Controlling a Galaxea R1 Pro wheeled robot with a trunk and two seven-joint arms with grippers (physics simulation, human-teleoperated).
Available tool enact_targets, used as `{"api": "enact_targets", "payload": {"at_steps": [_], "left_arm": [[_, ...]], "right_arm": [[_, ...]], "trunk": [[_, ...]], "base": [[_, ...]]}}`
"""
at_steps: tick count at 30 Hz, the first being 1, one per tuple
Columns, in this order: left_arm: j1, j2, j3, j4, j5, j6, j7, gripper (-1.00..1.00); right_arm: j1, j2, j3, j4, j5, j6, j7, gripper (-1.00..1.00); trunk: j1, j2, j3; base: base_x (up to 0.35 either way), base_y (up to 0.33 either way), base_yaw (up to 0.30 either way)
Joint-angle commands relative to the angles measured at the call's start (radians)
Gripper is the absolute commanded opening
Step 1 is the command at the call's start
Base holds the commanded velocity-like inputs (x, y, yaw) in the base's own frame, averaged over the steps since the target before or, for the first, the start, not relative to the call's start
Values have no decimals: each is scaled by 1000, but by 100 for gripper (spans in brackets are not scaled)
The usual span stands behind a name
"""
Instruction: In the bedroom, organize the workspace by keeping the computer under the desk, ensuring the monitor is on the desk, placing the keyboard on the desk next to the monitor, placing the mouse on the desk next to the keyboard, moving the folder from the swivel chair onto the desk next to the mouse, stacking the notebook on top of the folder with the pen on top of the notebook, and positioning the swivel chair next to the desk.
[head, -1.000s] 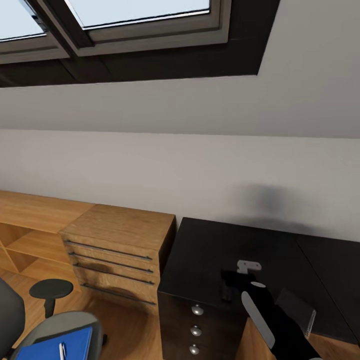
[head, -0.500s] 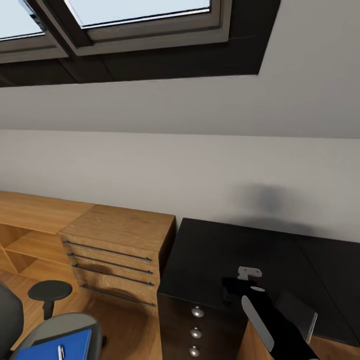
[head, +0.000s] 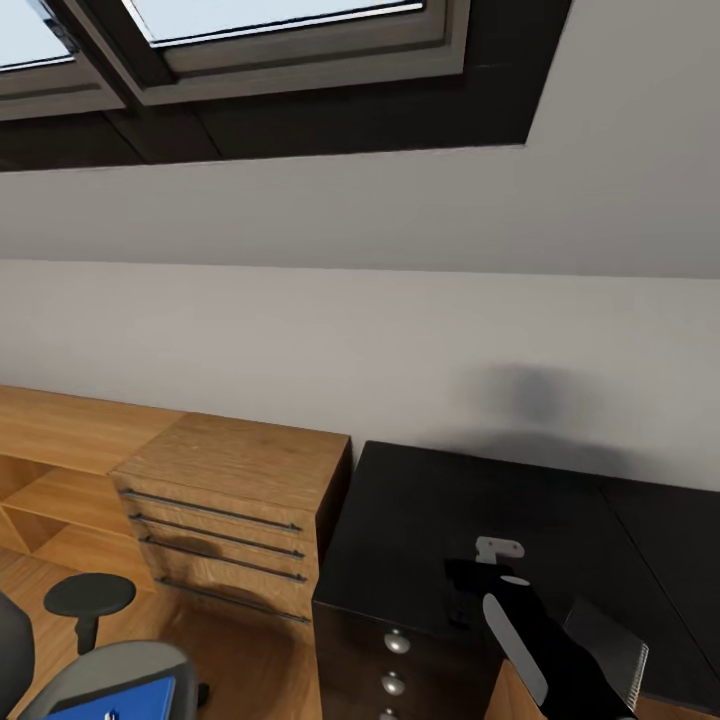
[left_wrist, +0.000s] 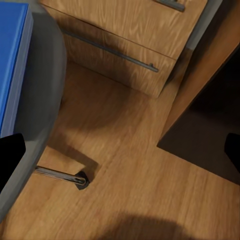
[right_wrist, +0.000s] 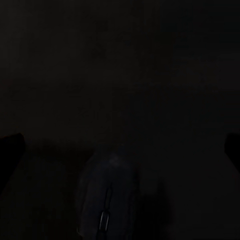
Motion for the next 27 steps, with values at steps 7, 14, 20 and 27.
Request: {"api": "enact_targets", "payload": {"at_steps": [7, 14, 20, 27], "left_arm": [[0, 0, 9, 0, -10, -2, -2, 100], [-1, 0, 9, 0, -9, -4, -1, 100], [-1, 0, 10, 0, -8, -5, 4, 100], [0, 0, 11, 0, -6, -4, 7, 100]], "right_arm": [[-2, 0, 6, 25, -10, 0, -10, 100], [-2, 1, 7, 27, -12, 0, -6, 100], [-2, 2, 8, 27, -13, 1, -2, 100], [-2, 2, 9, 27, -13, 1, -1, 100]], "trunk": [[0, -1, -1], [0, -1, -1], [12, -22, -11], [39, -71, -33]], "base": [[107, 0, 0], [26, 0, 0], [3, 0, 0], [0, 0, 0]]}}
